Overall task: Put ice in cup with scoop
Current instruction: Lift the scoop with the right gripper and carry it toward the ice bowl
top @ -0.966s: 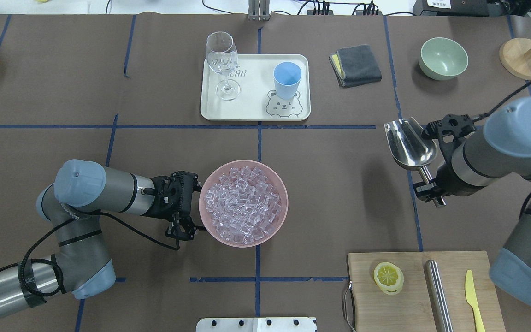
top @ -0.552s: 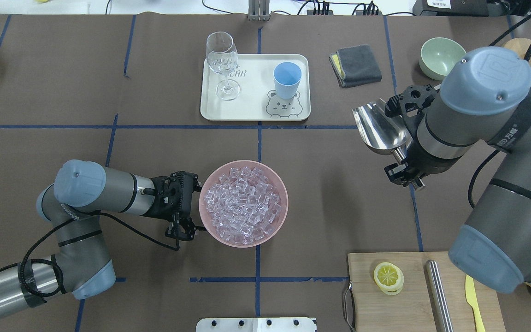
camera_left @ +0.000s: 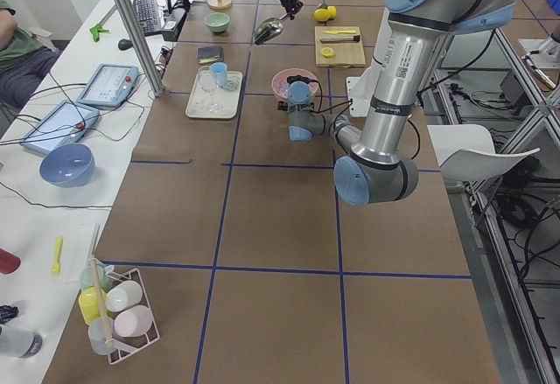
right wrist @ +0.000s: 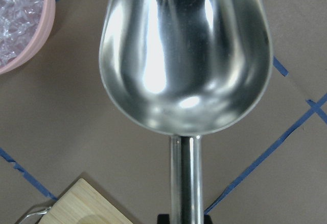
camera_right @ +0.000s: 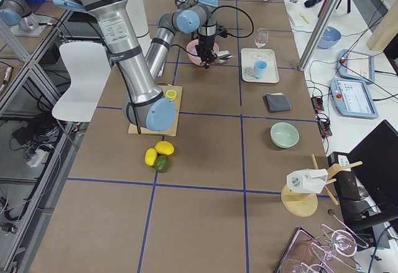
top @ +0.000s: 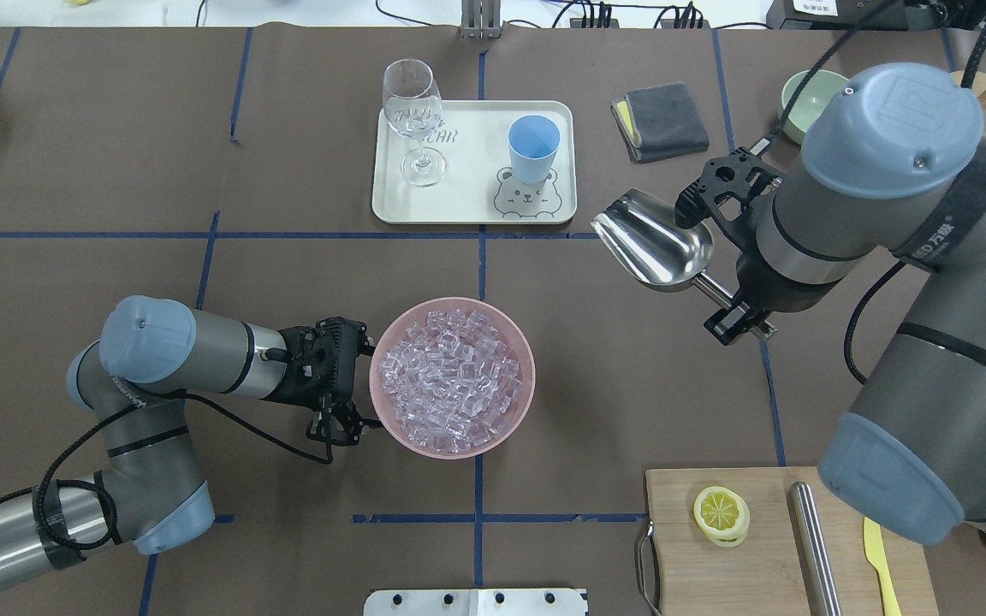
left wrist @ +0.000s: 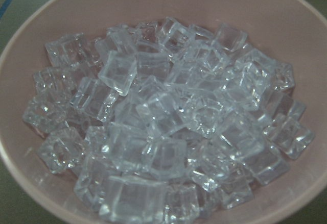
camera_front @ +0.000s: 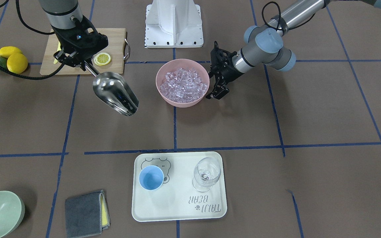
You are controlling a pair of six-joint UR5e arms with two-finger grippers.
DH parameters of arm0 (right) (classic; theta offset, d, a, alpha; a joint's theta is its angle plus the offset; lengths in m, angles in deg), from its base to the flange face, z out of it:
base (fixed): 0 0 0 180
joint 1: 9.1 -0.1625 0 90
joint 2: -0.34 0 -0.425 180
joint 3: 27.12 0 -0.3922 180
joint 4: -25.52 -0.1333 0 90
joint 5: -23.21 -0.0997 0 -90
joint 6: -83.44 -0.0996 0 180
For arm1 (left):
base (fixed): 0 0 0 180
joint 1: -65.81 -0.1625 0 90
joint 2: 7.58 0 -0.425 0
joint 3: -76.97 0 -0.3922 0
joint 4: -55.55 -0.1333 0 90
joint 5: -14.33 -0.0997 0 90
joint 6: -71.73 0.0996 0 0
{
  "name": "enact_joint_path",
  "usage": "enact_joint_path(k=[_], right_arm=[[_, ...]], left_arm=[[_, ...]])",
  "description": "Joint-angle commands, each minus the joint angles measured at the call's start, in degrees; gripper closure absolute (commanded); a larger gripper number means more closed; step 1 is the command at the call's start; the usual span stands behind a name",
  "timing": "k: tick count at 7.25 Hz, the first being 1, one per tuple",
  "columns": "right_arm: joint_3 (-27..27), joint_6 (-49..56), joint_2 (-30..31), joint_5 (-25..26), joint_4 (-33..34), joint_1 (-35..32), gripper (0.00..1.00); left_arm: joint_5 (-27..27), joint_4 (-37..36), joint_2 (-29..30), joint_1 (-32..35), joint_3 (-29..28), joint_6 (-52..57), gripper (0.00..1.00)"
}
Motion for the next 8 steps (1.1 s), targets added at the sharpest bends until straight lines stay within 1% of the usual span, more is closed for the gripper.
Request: enact_joint_path(k=[1, 2, 3, 4, 5, 6, 7, 8], right_arm=[[0.7, 0.9, -0.3, -5.6, 2.0, -0.1, 1.00], [2.6, 0.2, -0.8, -5.5, 4.0, 1.1, 1.00], [3.2, 0.1, -1.8, -5.5, 6.2, 2.8, 1.00], [3.2, -0.6, -4.7, -5.1, 10.7, 4.8, 1.00], [3.2, -2.0, -8.8, -3.8, 16.5, 6.6, 1.00], [3.0, -3.8, -11.7, -4.0, 20.8, 8.4, 1.00], [2.3, -9.2, -13.5, -4.4, 22.6, 9.9, 1.00], [1.9, -12.0, -13.6, -4.7, 23.1, 11.4, 1.00]], left_arm=[[-0.1, 0.0, 0.0, 0.0, 0.0, 0.0, 0.00], [-0.1, 0.0, 0.0, 0.0, 0.0, 0.0, 0.00], [-0.1, 0.0, 0.1, 0.0, 0.0, 0.0, 0.00], [-0.1, 0.0, 0.1, 0.0, 0.0, 0.0, 0.00], [-0.1, 0.0, 0.1, 0.0, 0.0, 0.0, 0.00], [-0.1, 0.0, 0.1, 0.0, 0.0, 0.0, 0.00], [-0.1, 0.0, 0.1, 0.0, 0.0, 0.0, 0.00], [-0.1, 0.0, 0.3, 0.0, 0.0, 0.0, 0.00]])
